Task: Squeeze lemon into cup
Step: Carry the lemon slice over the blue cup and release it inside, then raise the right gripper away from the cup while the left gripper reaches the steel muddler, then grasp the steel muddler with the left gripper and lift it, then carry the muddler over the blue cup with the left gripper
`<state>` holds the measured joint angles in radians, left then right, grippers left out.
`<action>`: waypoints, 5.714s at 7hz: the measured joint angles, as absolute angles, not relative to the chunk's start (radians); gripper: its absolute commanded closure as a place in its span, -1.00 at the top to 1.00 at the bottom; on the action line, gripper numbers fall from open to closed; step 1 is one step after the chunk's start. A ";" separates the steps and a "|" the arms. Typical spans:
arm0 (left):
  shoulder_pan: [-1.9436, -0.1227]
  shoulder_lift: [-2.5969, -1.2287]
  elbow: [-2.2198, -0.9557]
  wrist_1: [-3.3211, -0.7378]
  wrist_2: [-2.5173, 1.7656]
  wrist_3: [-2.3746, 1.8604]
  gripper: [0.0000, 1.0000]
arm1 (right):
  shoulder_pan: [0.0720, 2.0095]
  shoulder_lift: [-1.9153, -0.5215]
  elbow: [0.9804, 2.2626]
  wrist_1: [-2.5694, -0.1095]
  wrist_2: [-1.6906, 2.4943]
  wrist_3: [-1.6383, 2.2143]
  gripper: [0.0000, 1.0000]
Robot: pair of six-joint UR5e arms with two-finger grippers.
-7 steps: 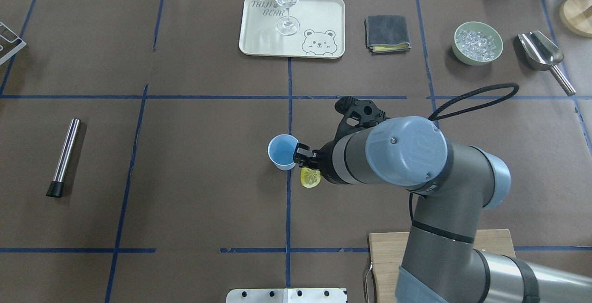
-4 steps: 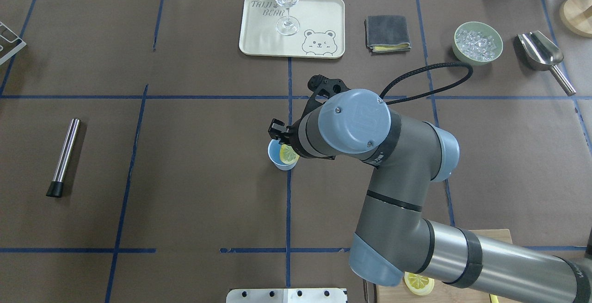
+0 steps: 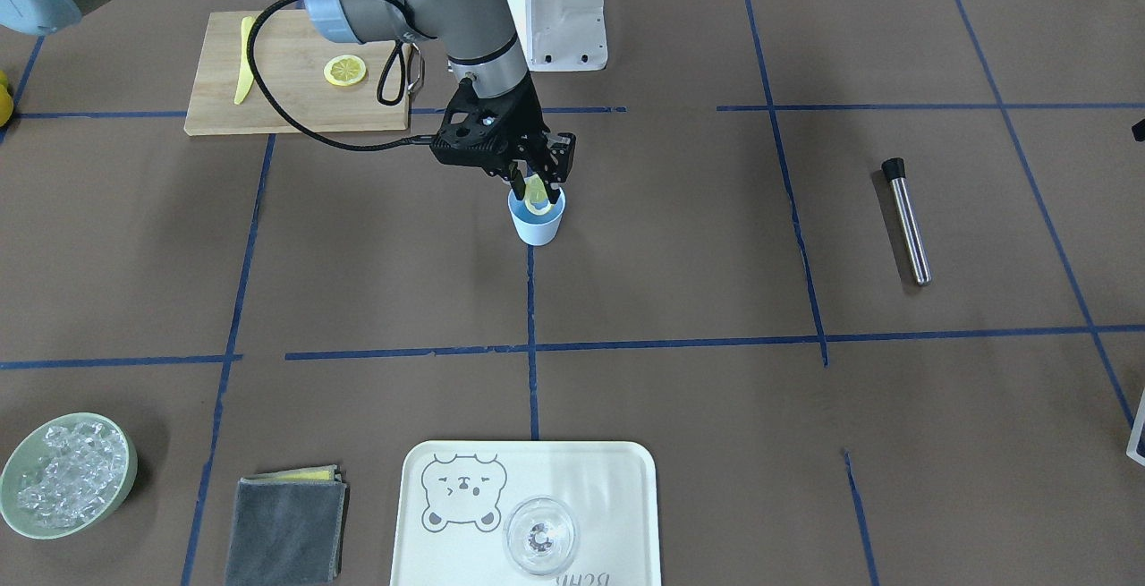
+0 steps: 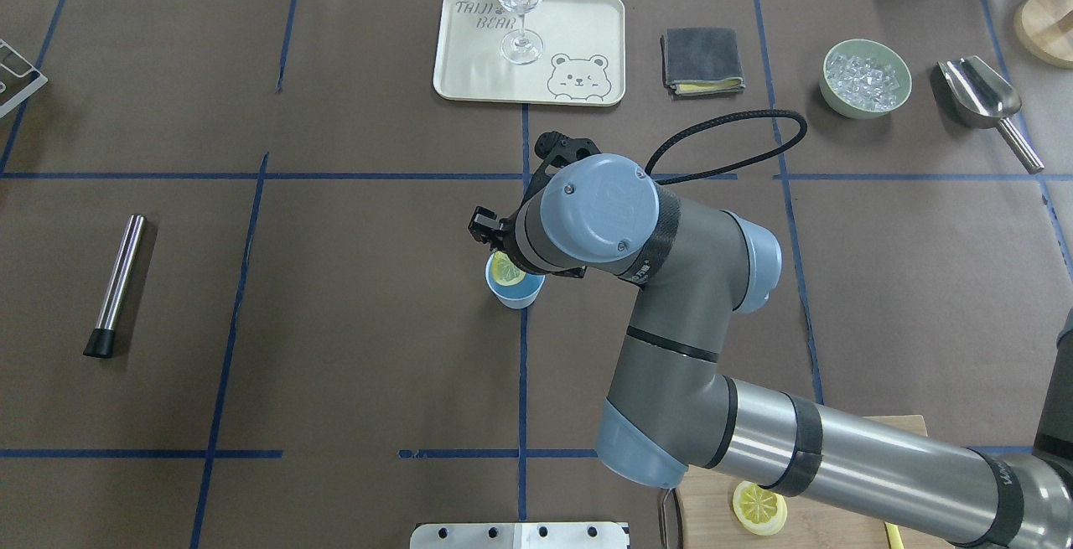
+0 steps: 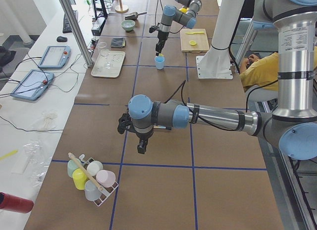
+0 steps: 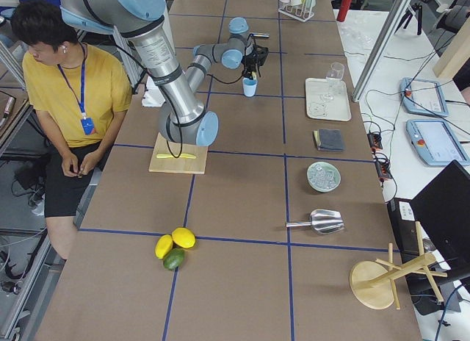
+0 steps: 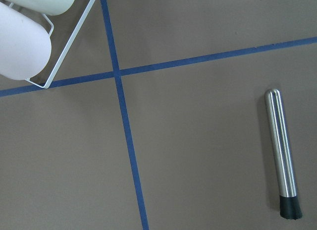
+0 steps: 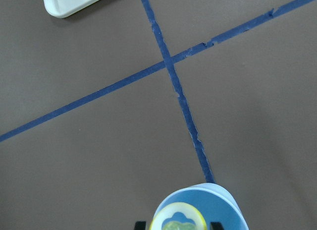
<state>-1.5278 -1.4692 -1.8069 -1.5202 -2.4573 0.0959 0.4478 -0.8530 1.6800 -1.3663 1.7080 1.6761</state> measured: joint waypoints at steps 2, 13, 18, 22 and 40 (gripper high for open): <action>-1.528 -1.469 -1.807 -1.520 -2.466 0.096 1.00 | 0.448 -0.861 1.670 -1.353 1.710 1.676 0.70; -1.140 -1.591 -1.621 -2.056 -2.281 -0.607 0.94 | 0.709 -1.260 1.939 -1.352 2.008 1.342 1.00; -1.002 -1.673 -1.518 -2.065 -2.260 -0.659 0.85 | 0.753 -1.326 1.933 -1.352 2.044 1.258 1.00; -0.965 -1.683 -1.505 -2.063 -2.254 -0.658 0.67 | 0.753 -1.323 1.932 -1.351 2.059 1.259 1.00; -0.835 -1.966 -1.981 -2.062 -2.109 -0.876 -1.00 | 0.752 -1.335 1.934 -1.315 2.062 1.265 1.00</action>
<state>-0.8350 -1.9664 -1.9808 -2.0615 -2.1090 -0.8757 0.7516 -1.3347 1.9341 -1.3146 2.0617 1.2649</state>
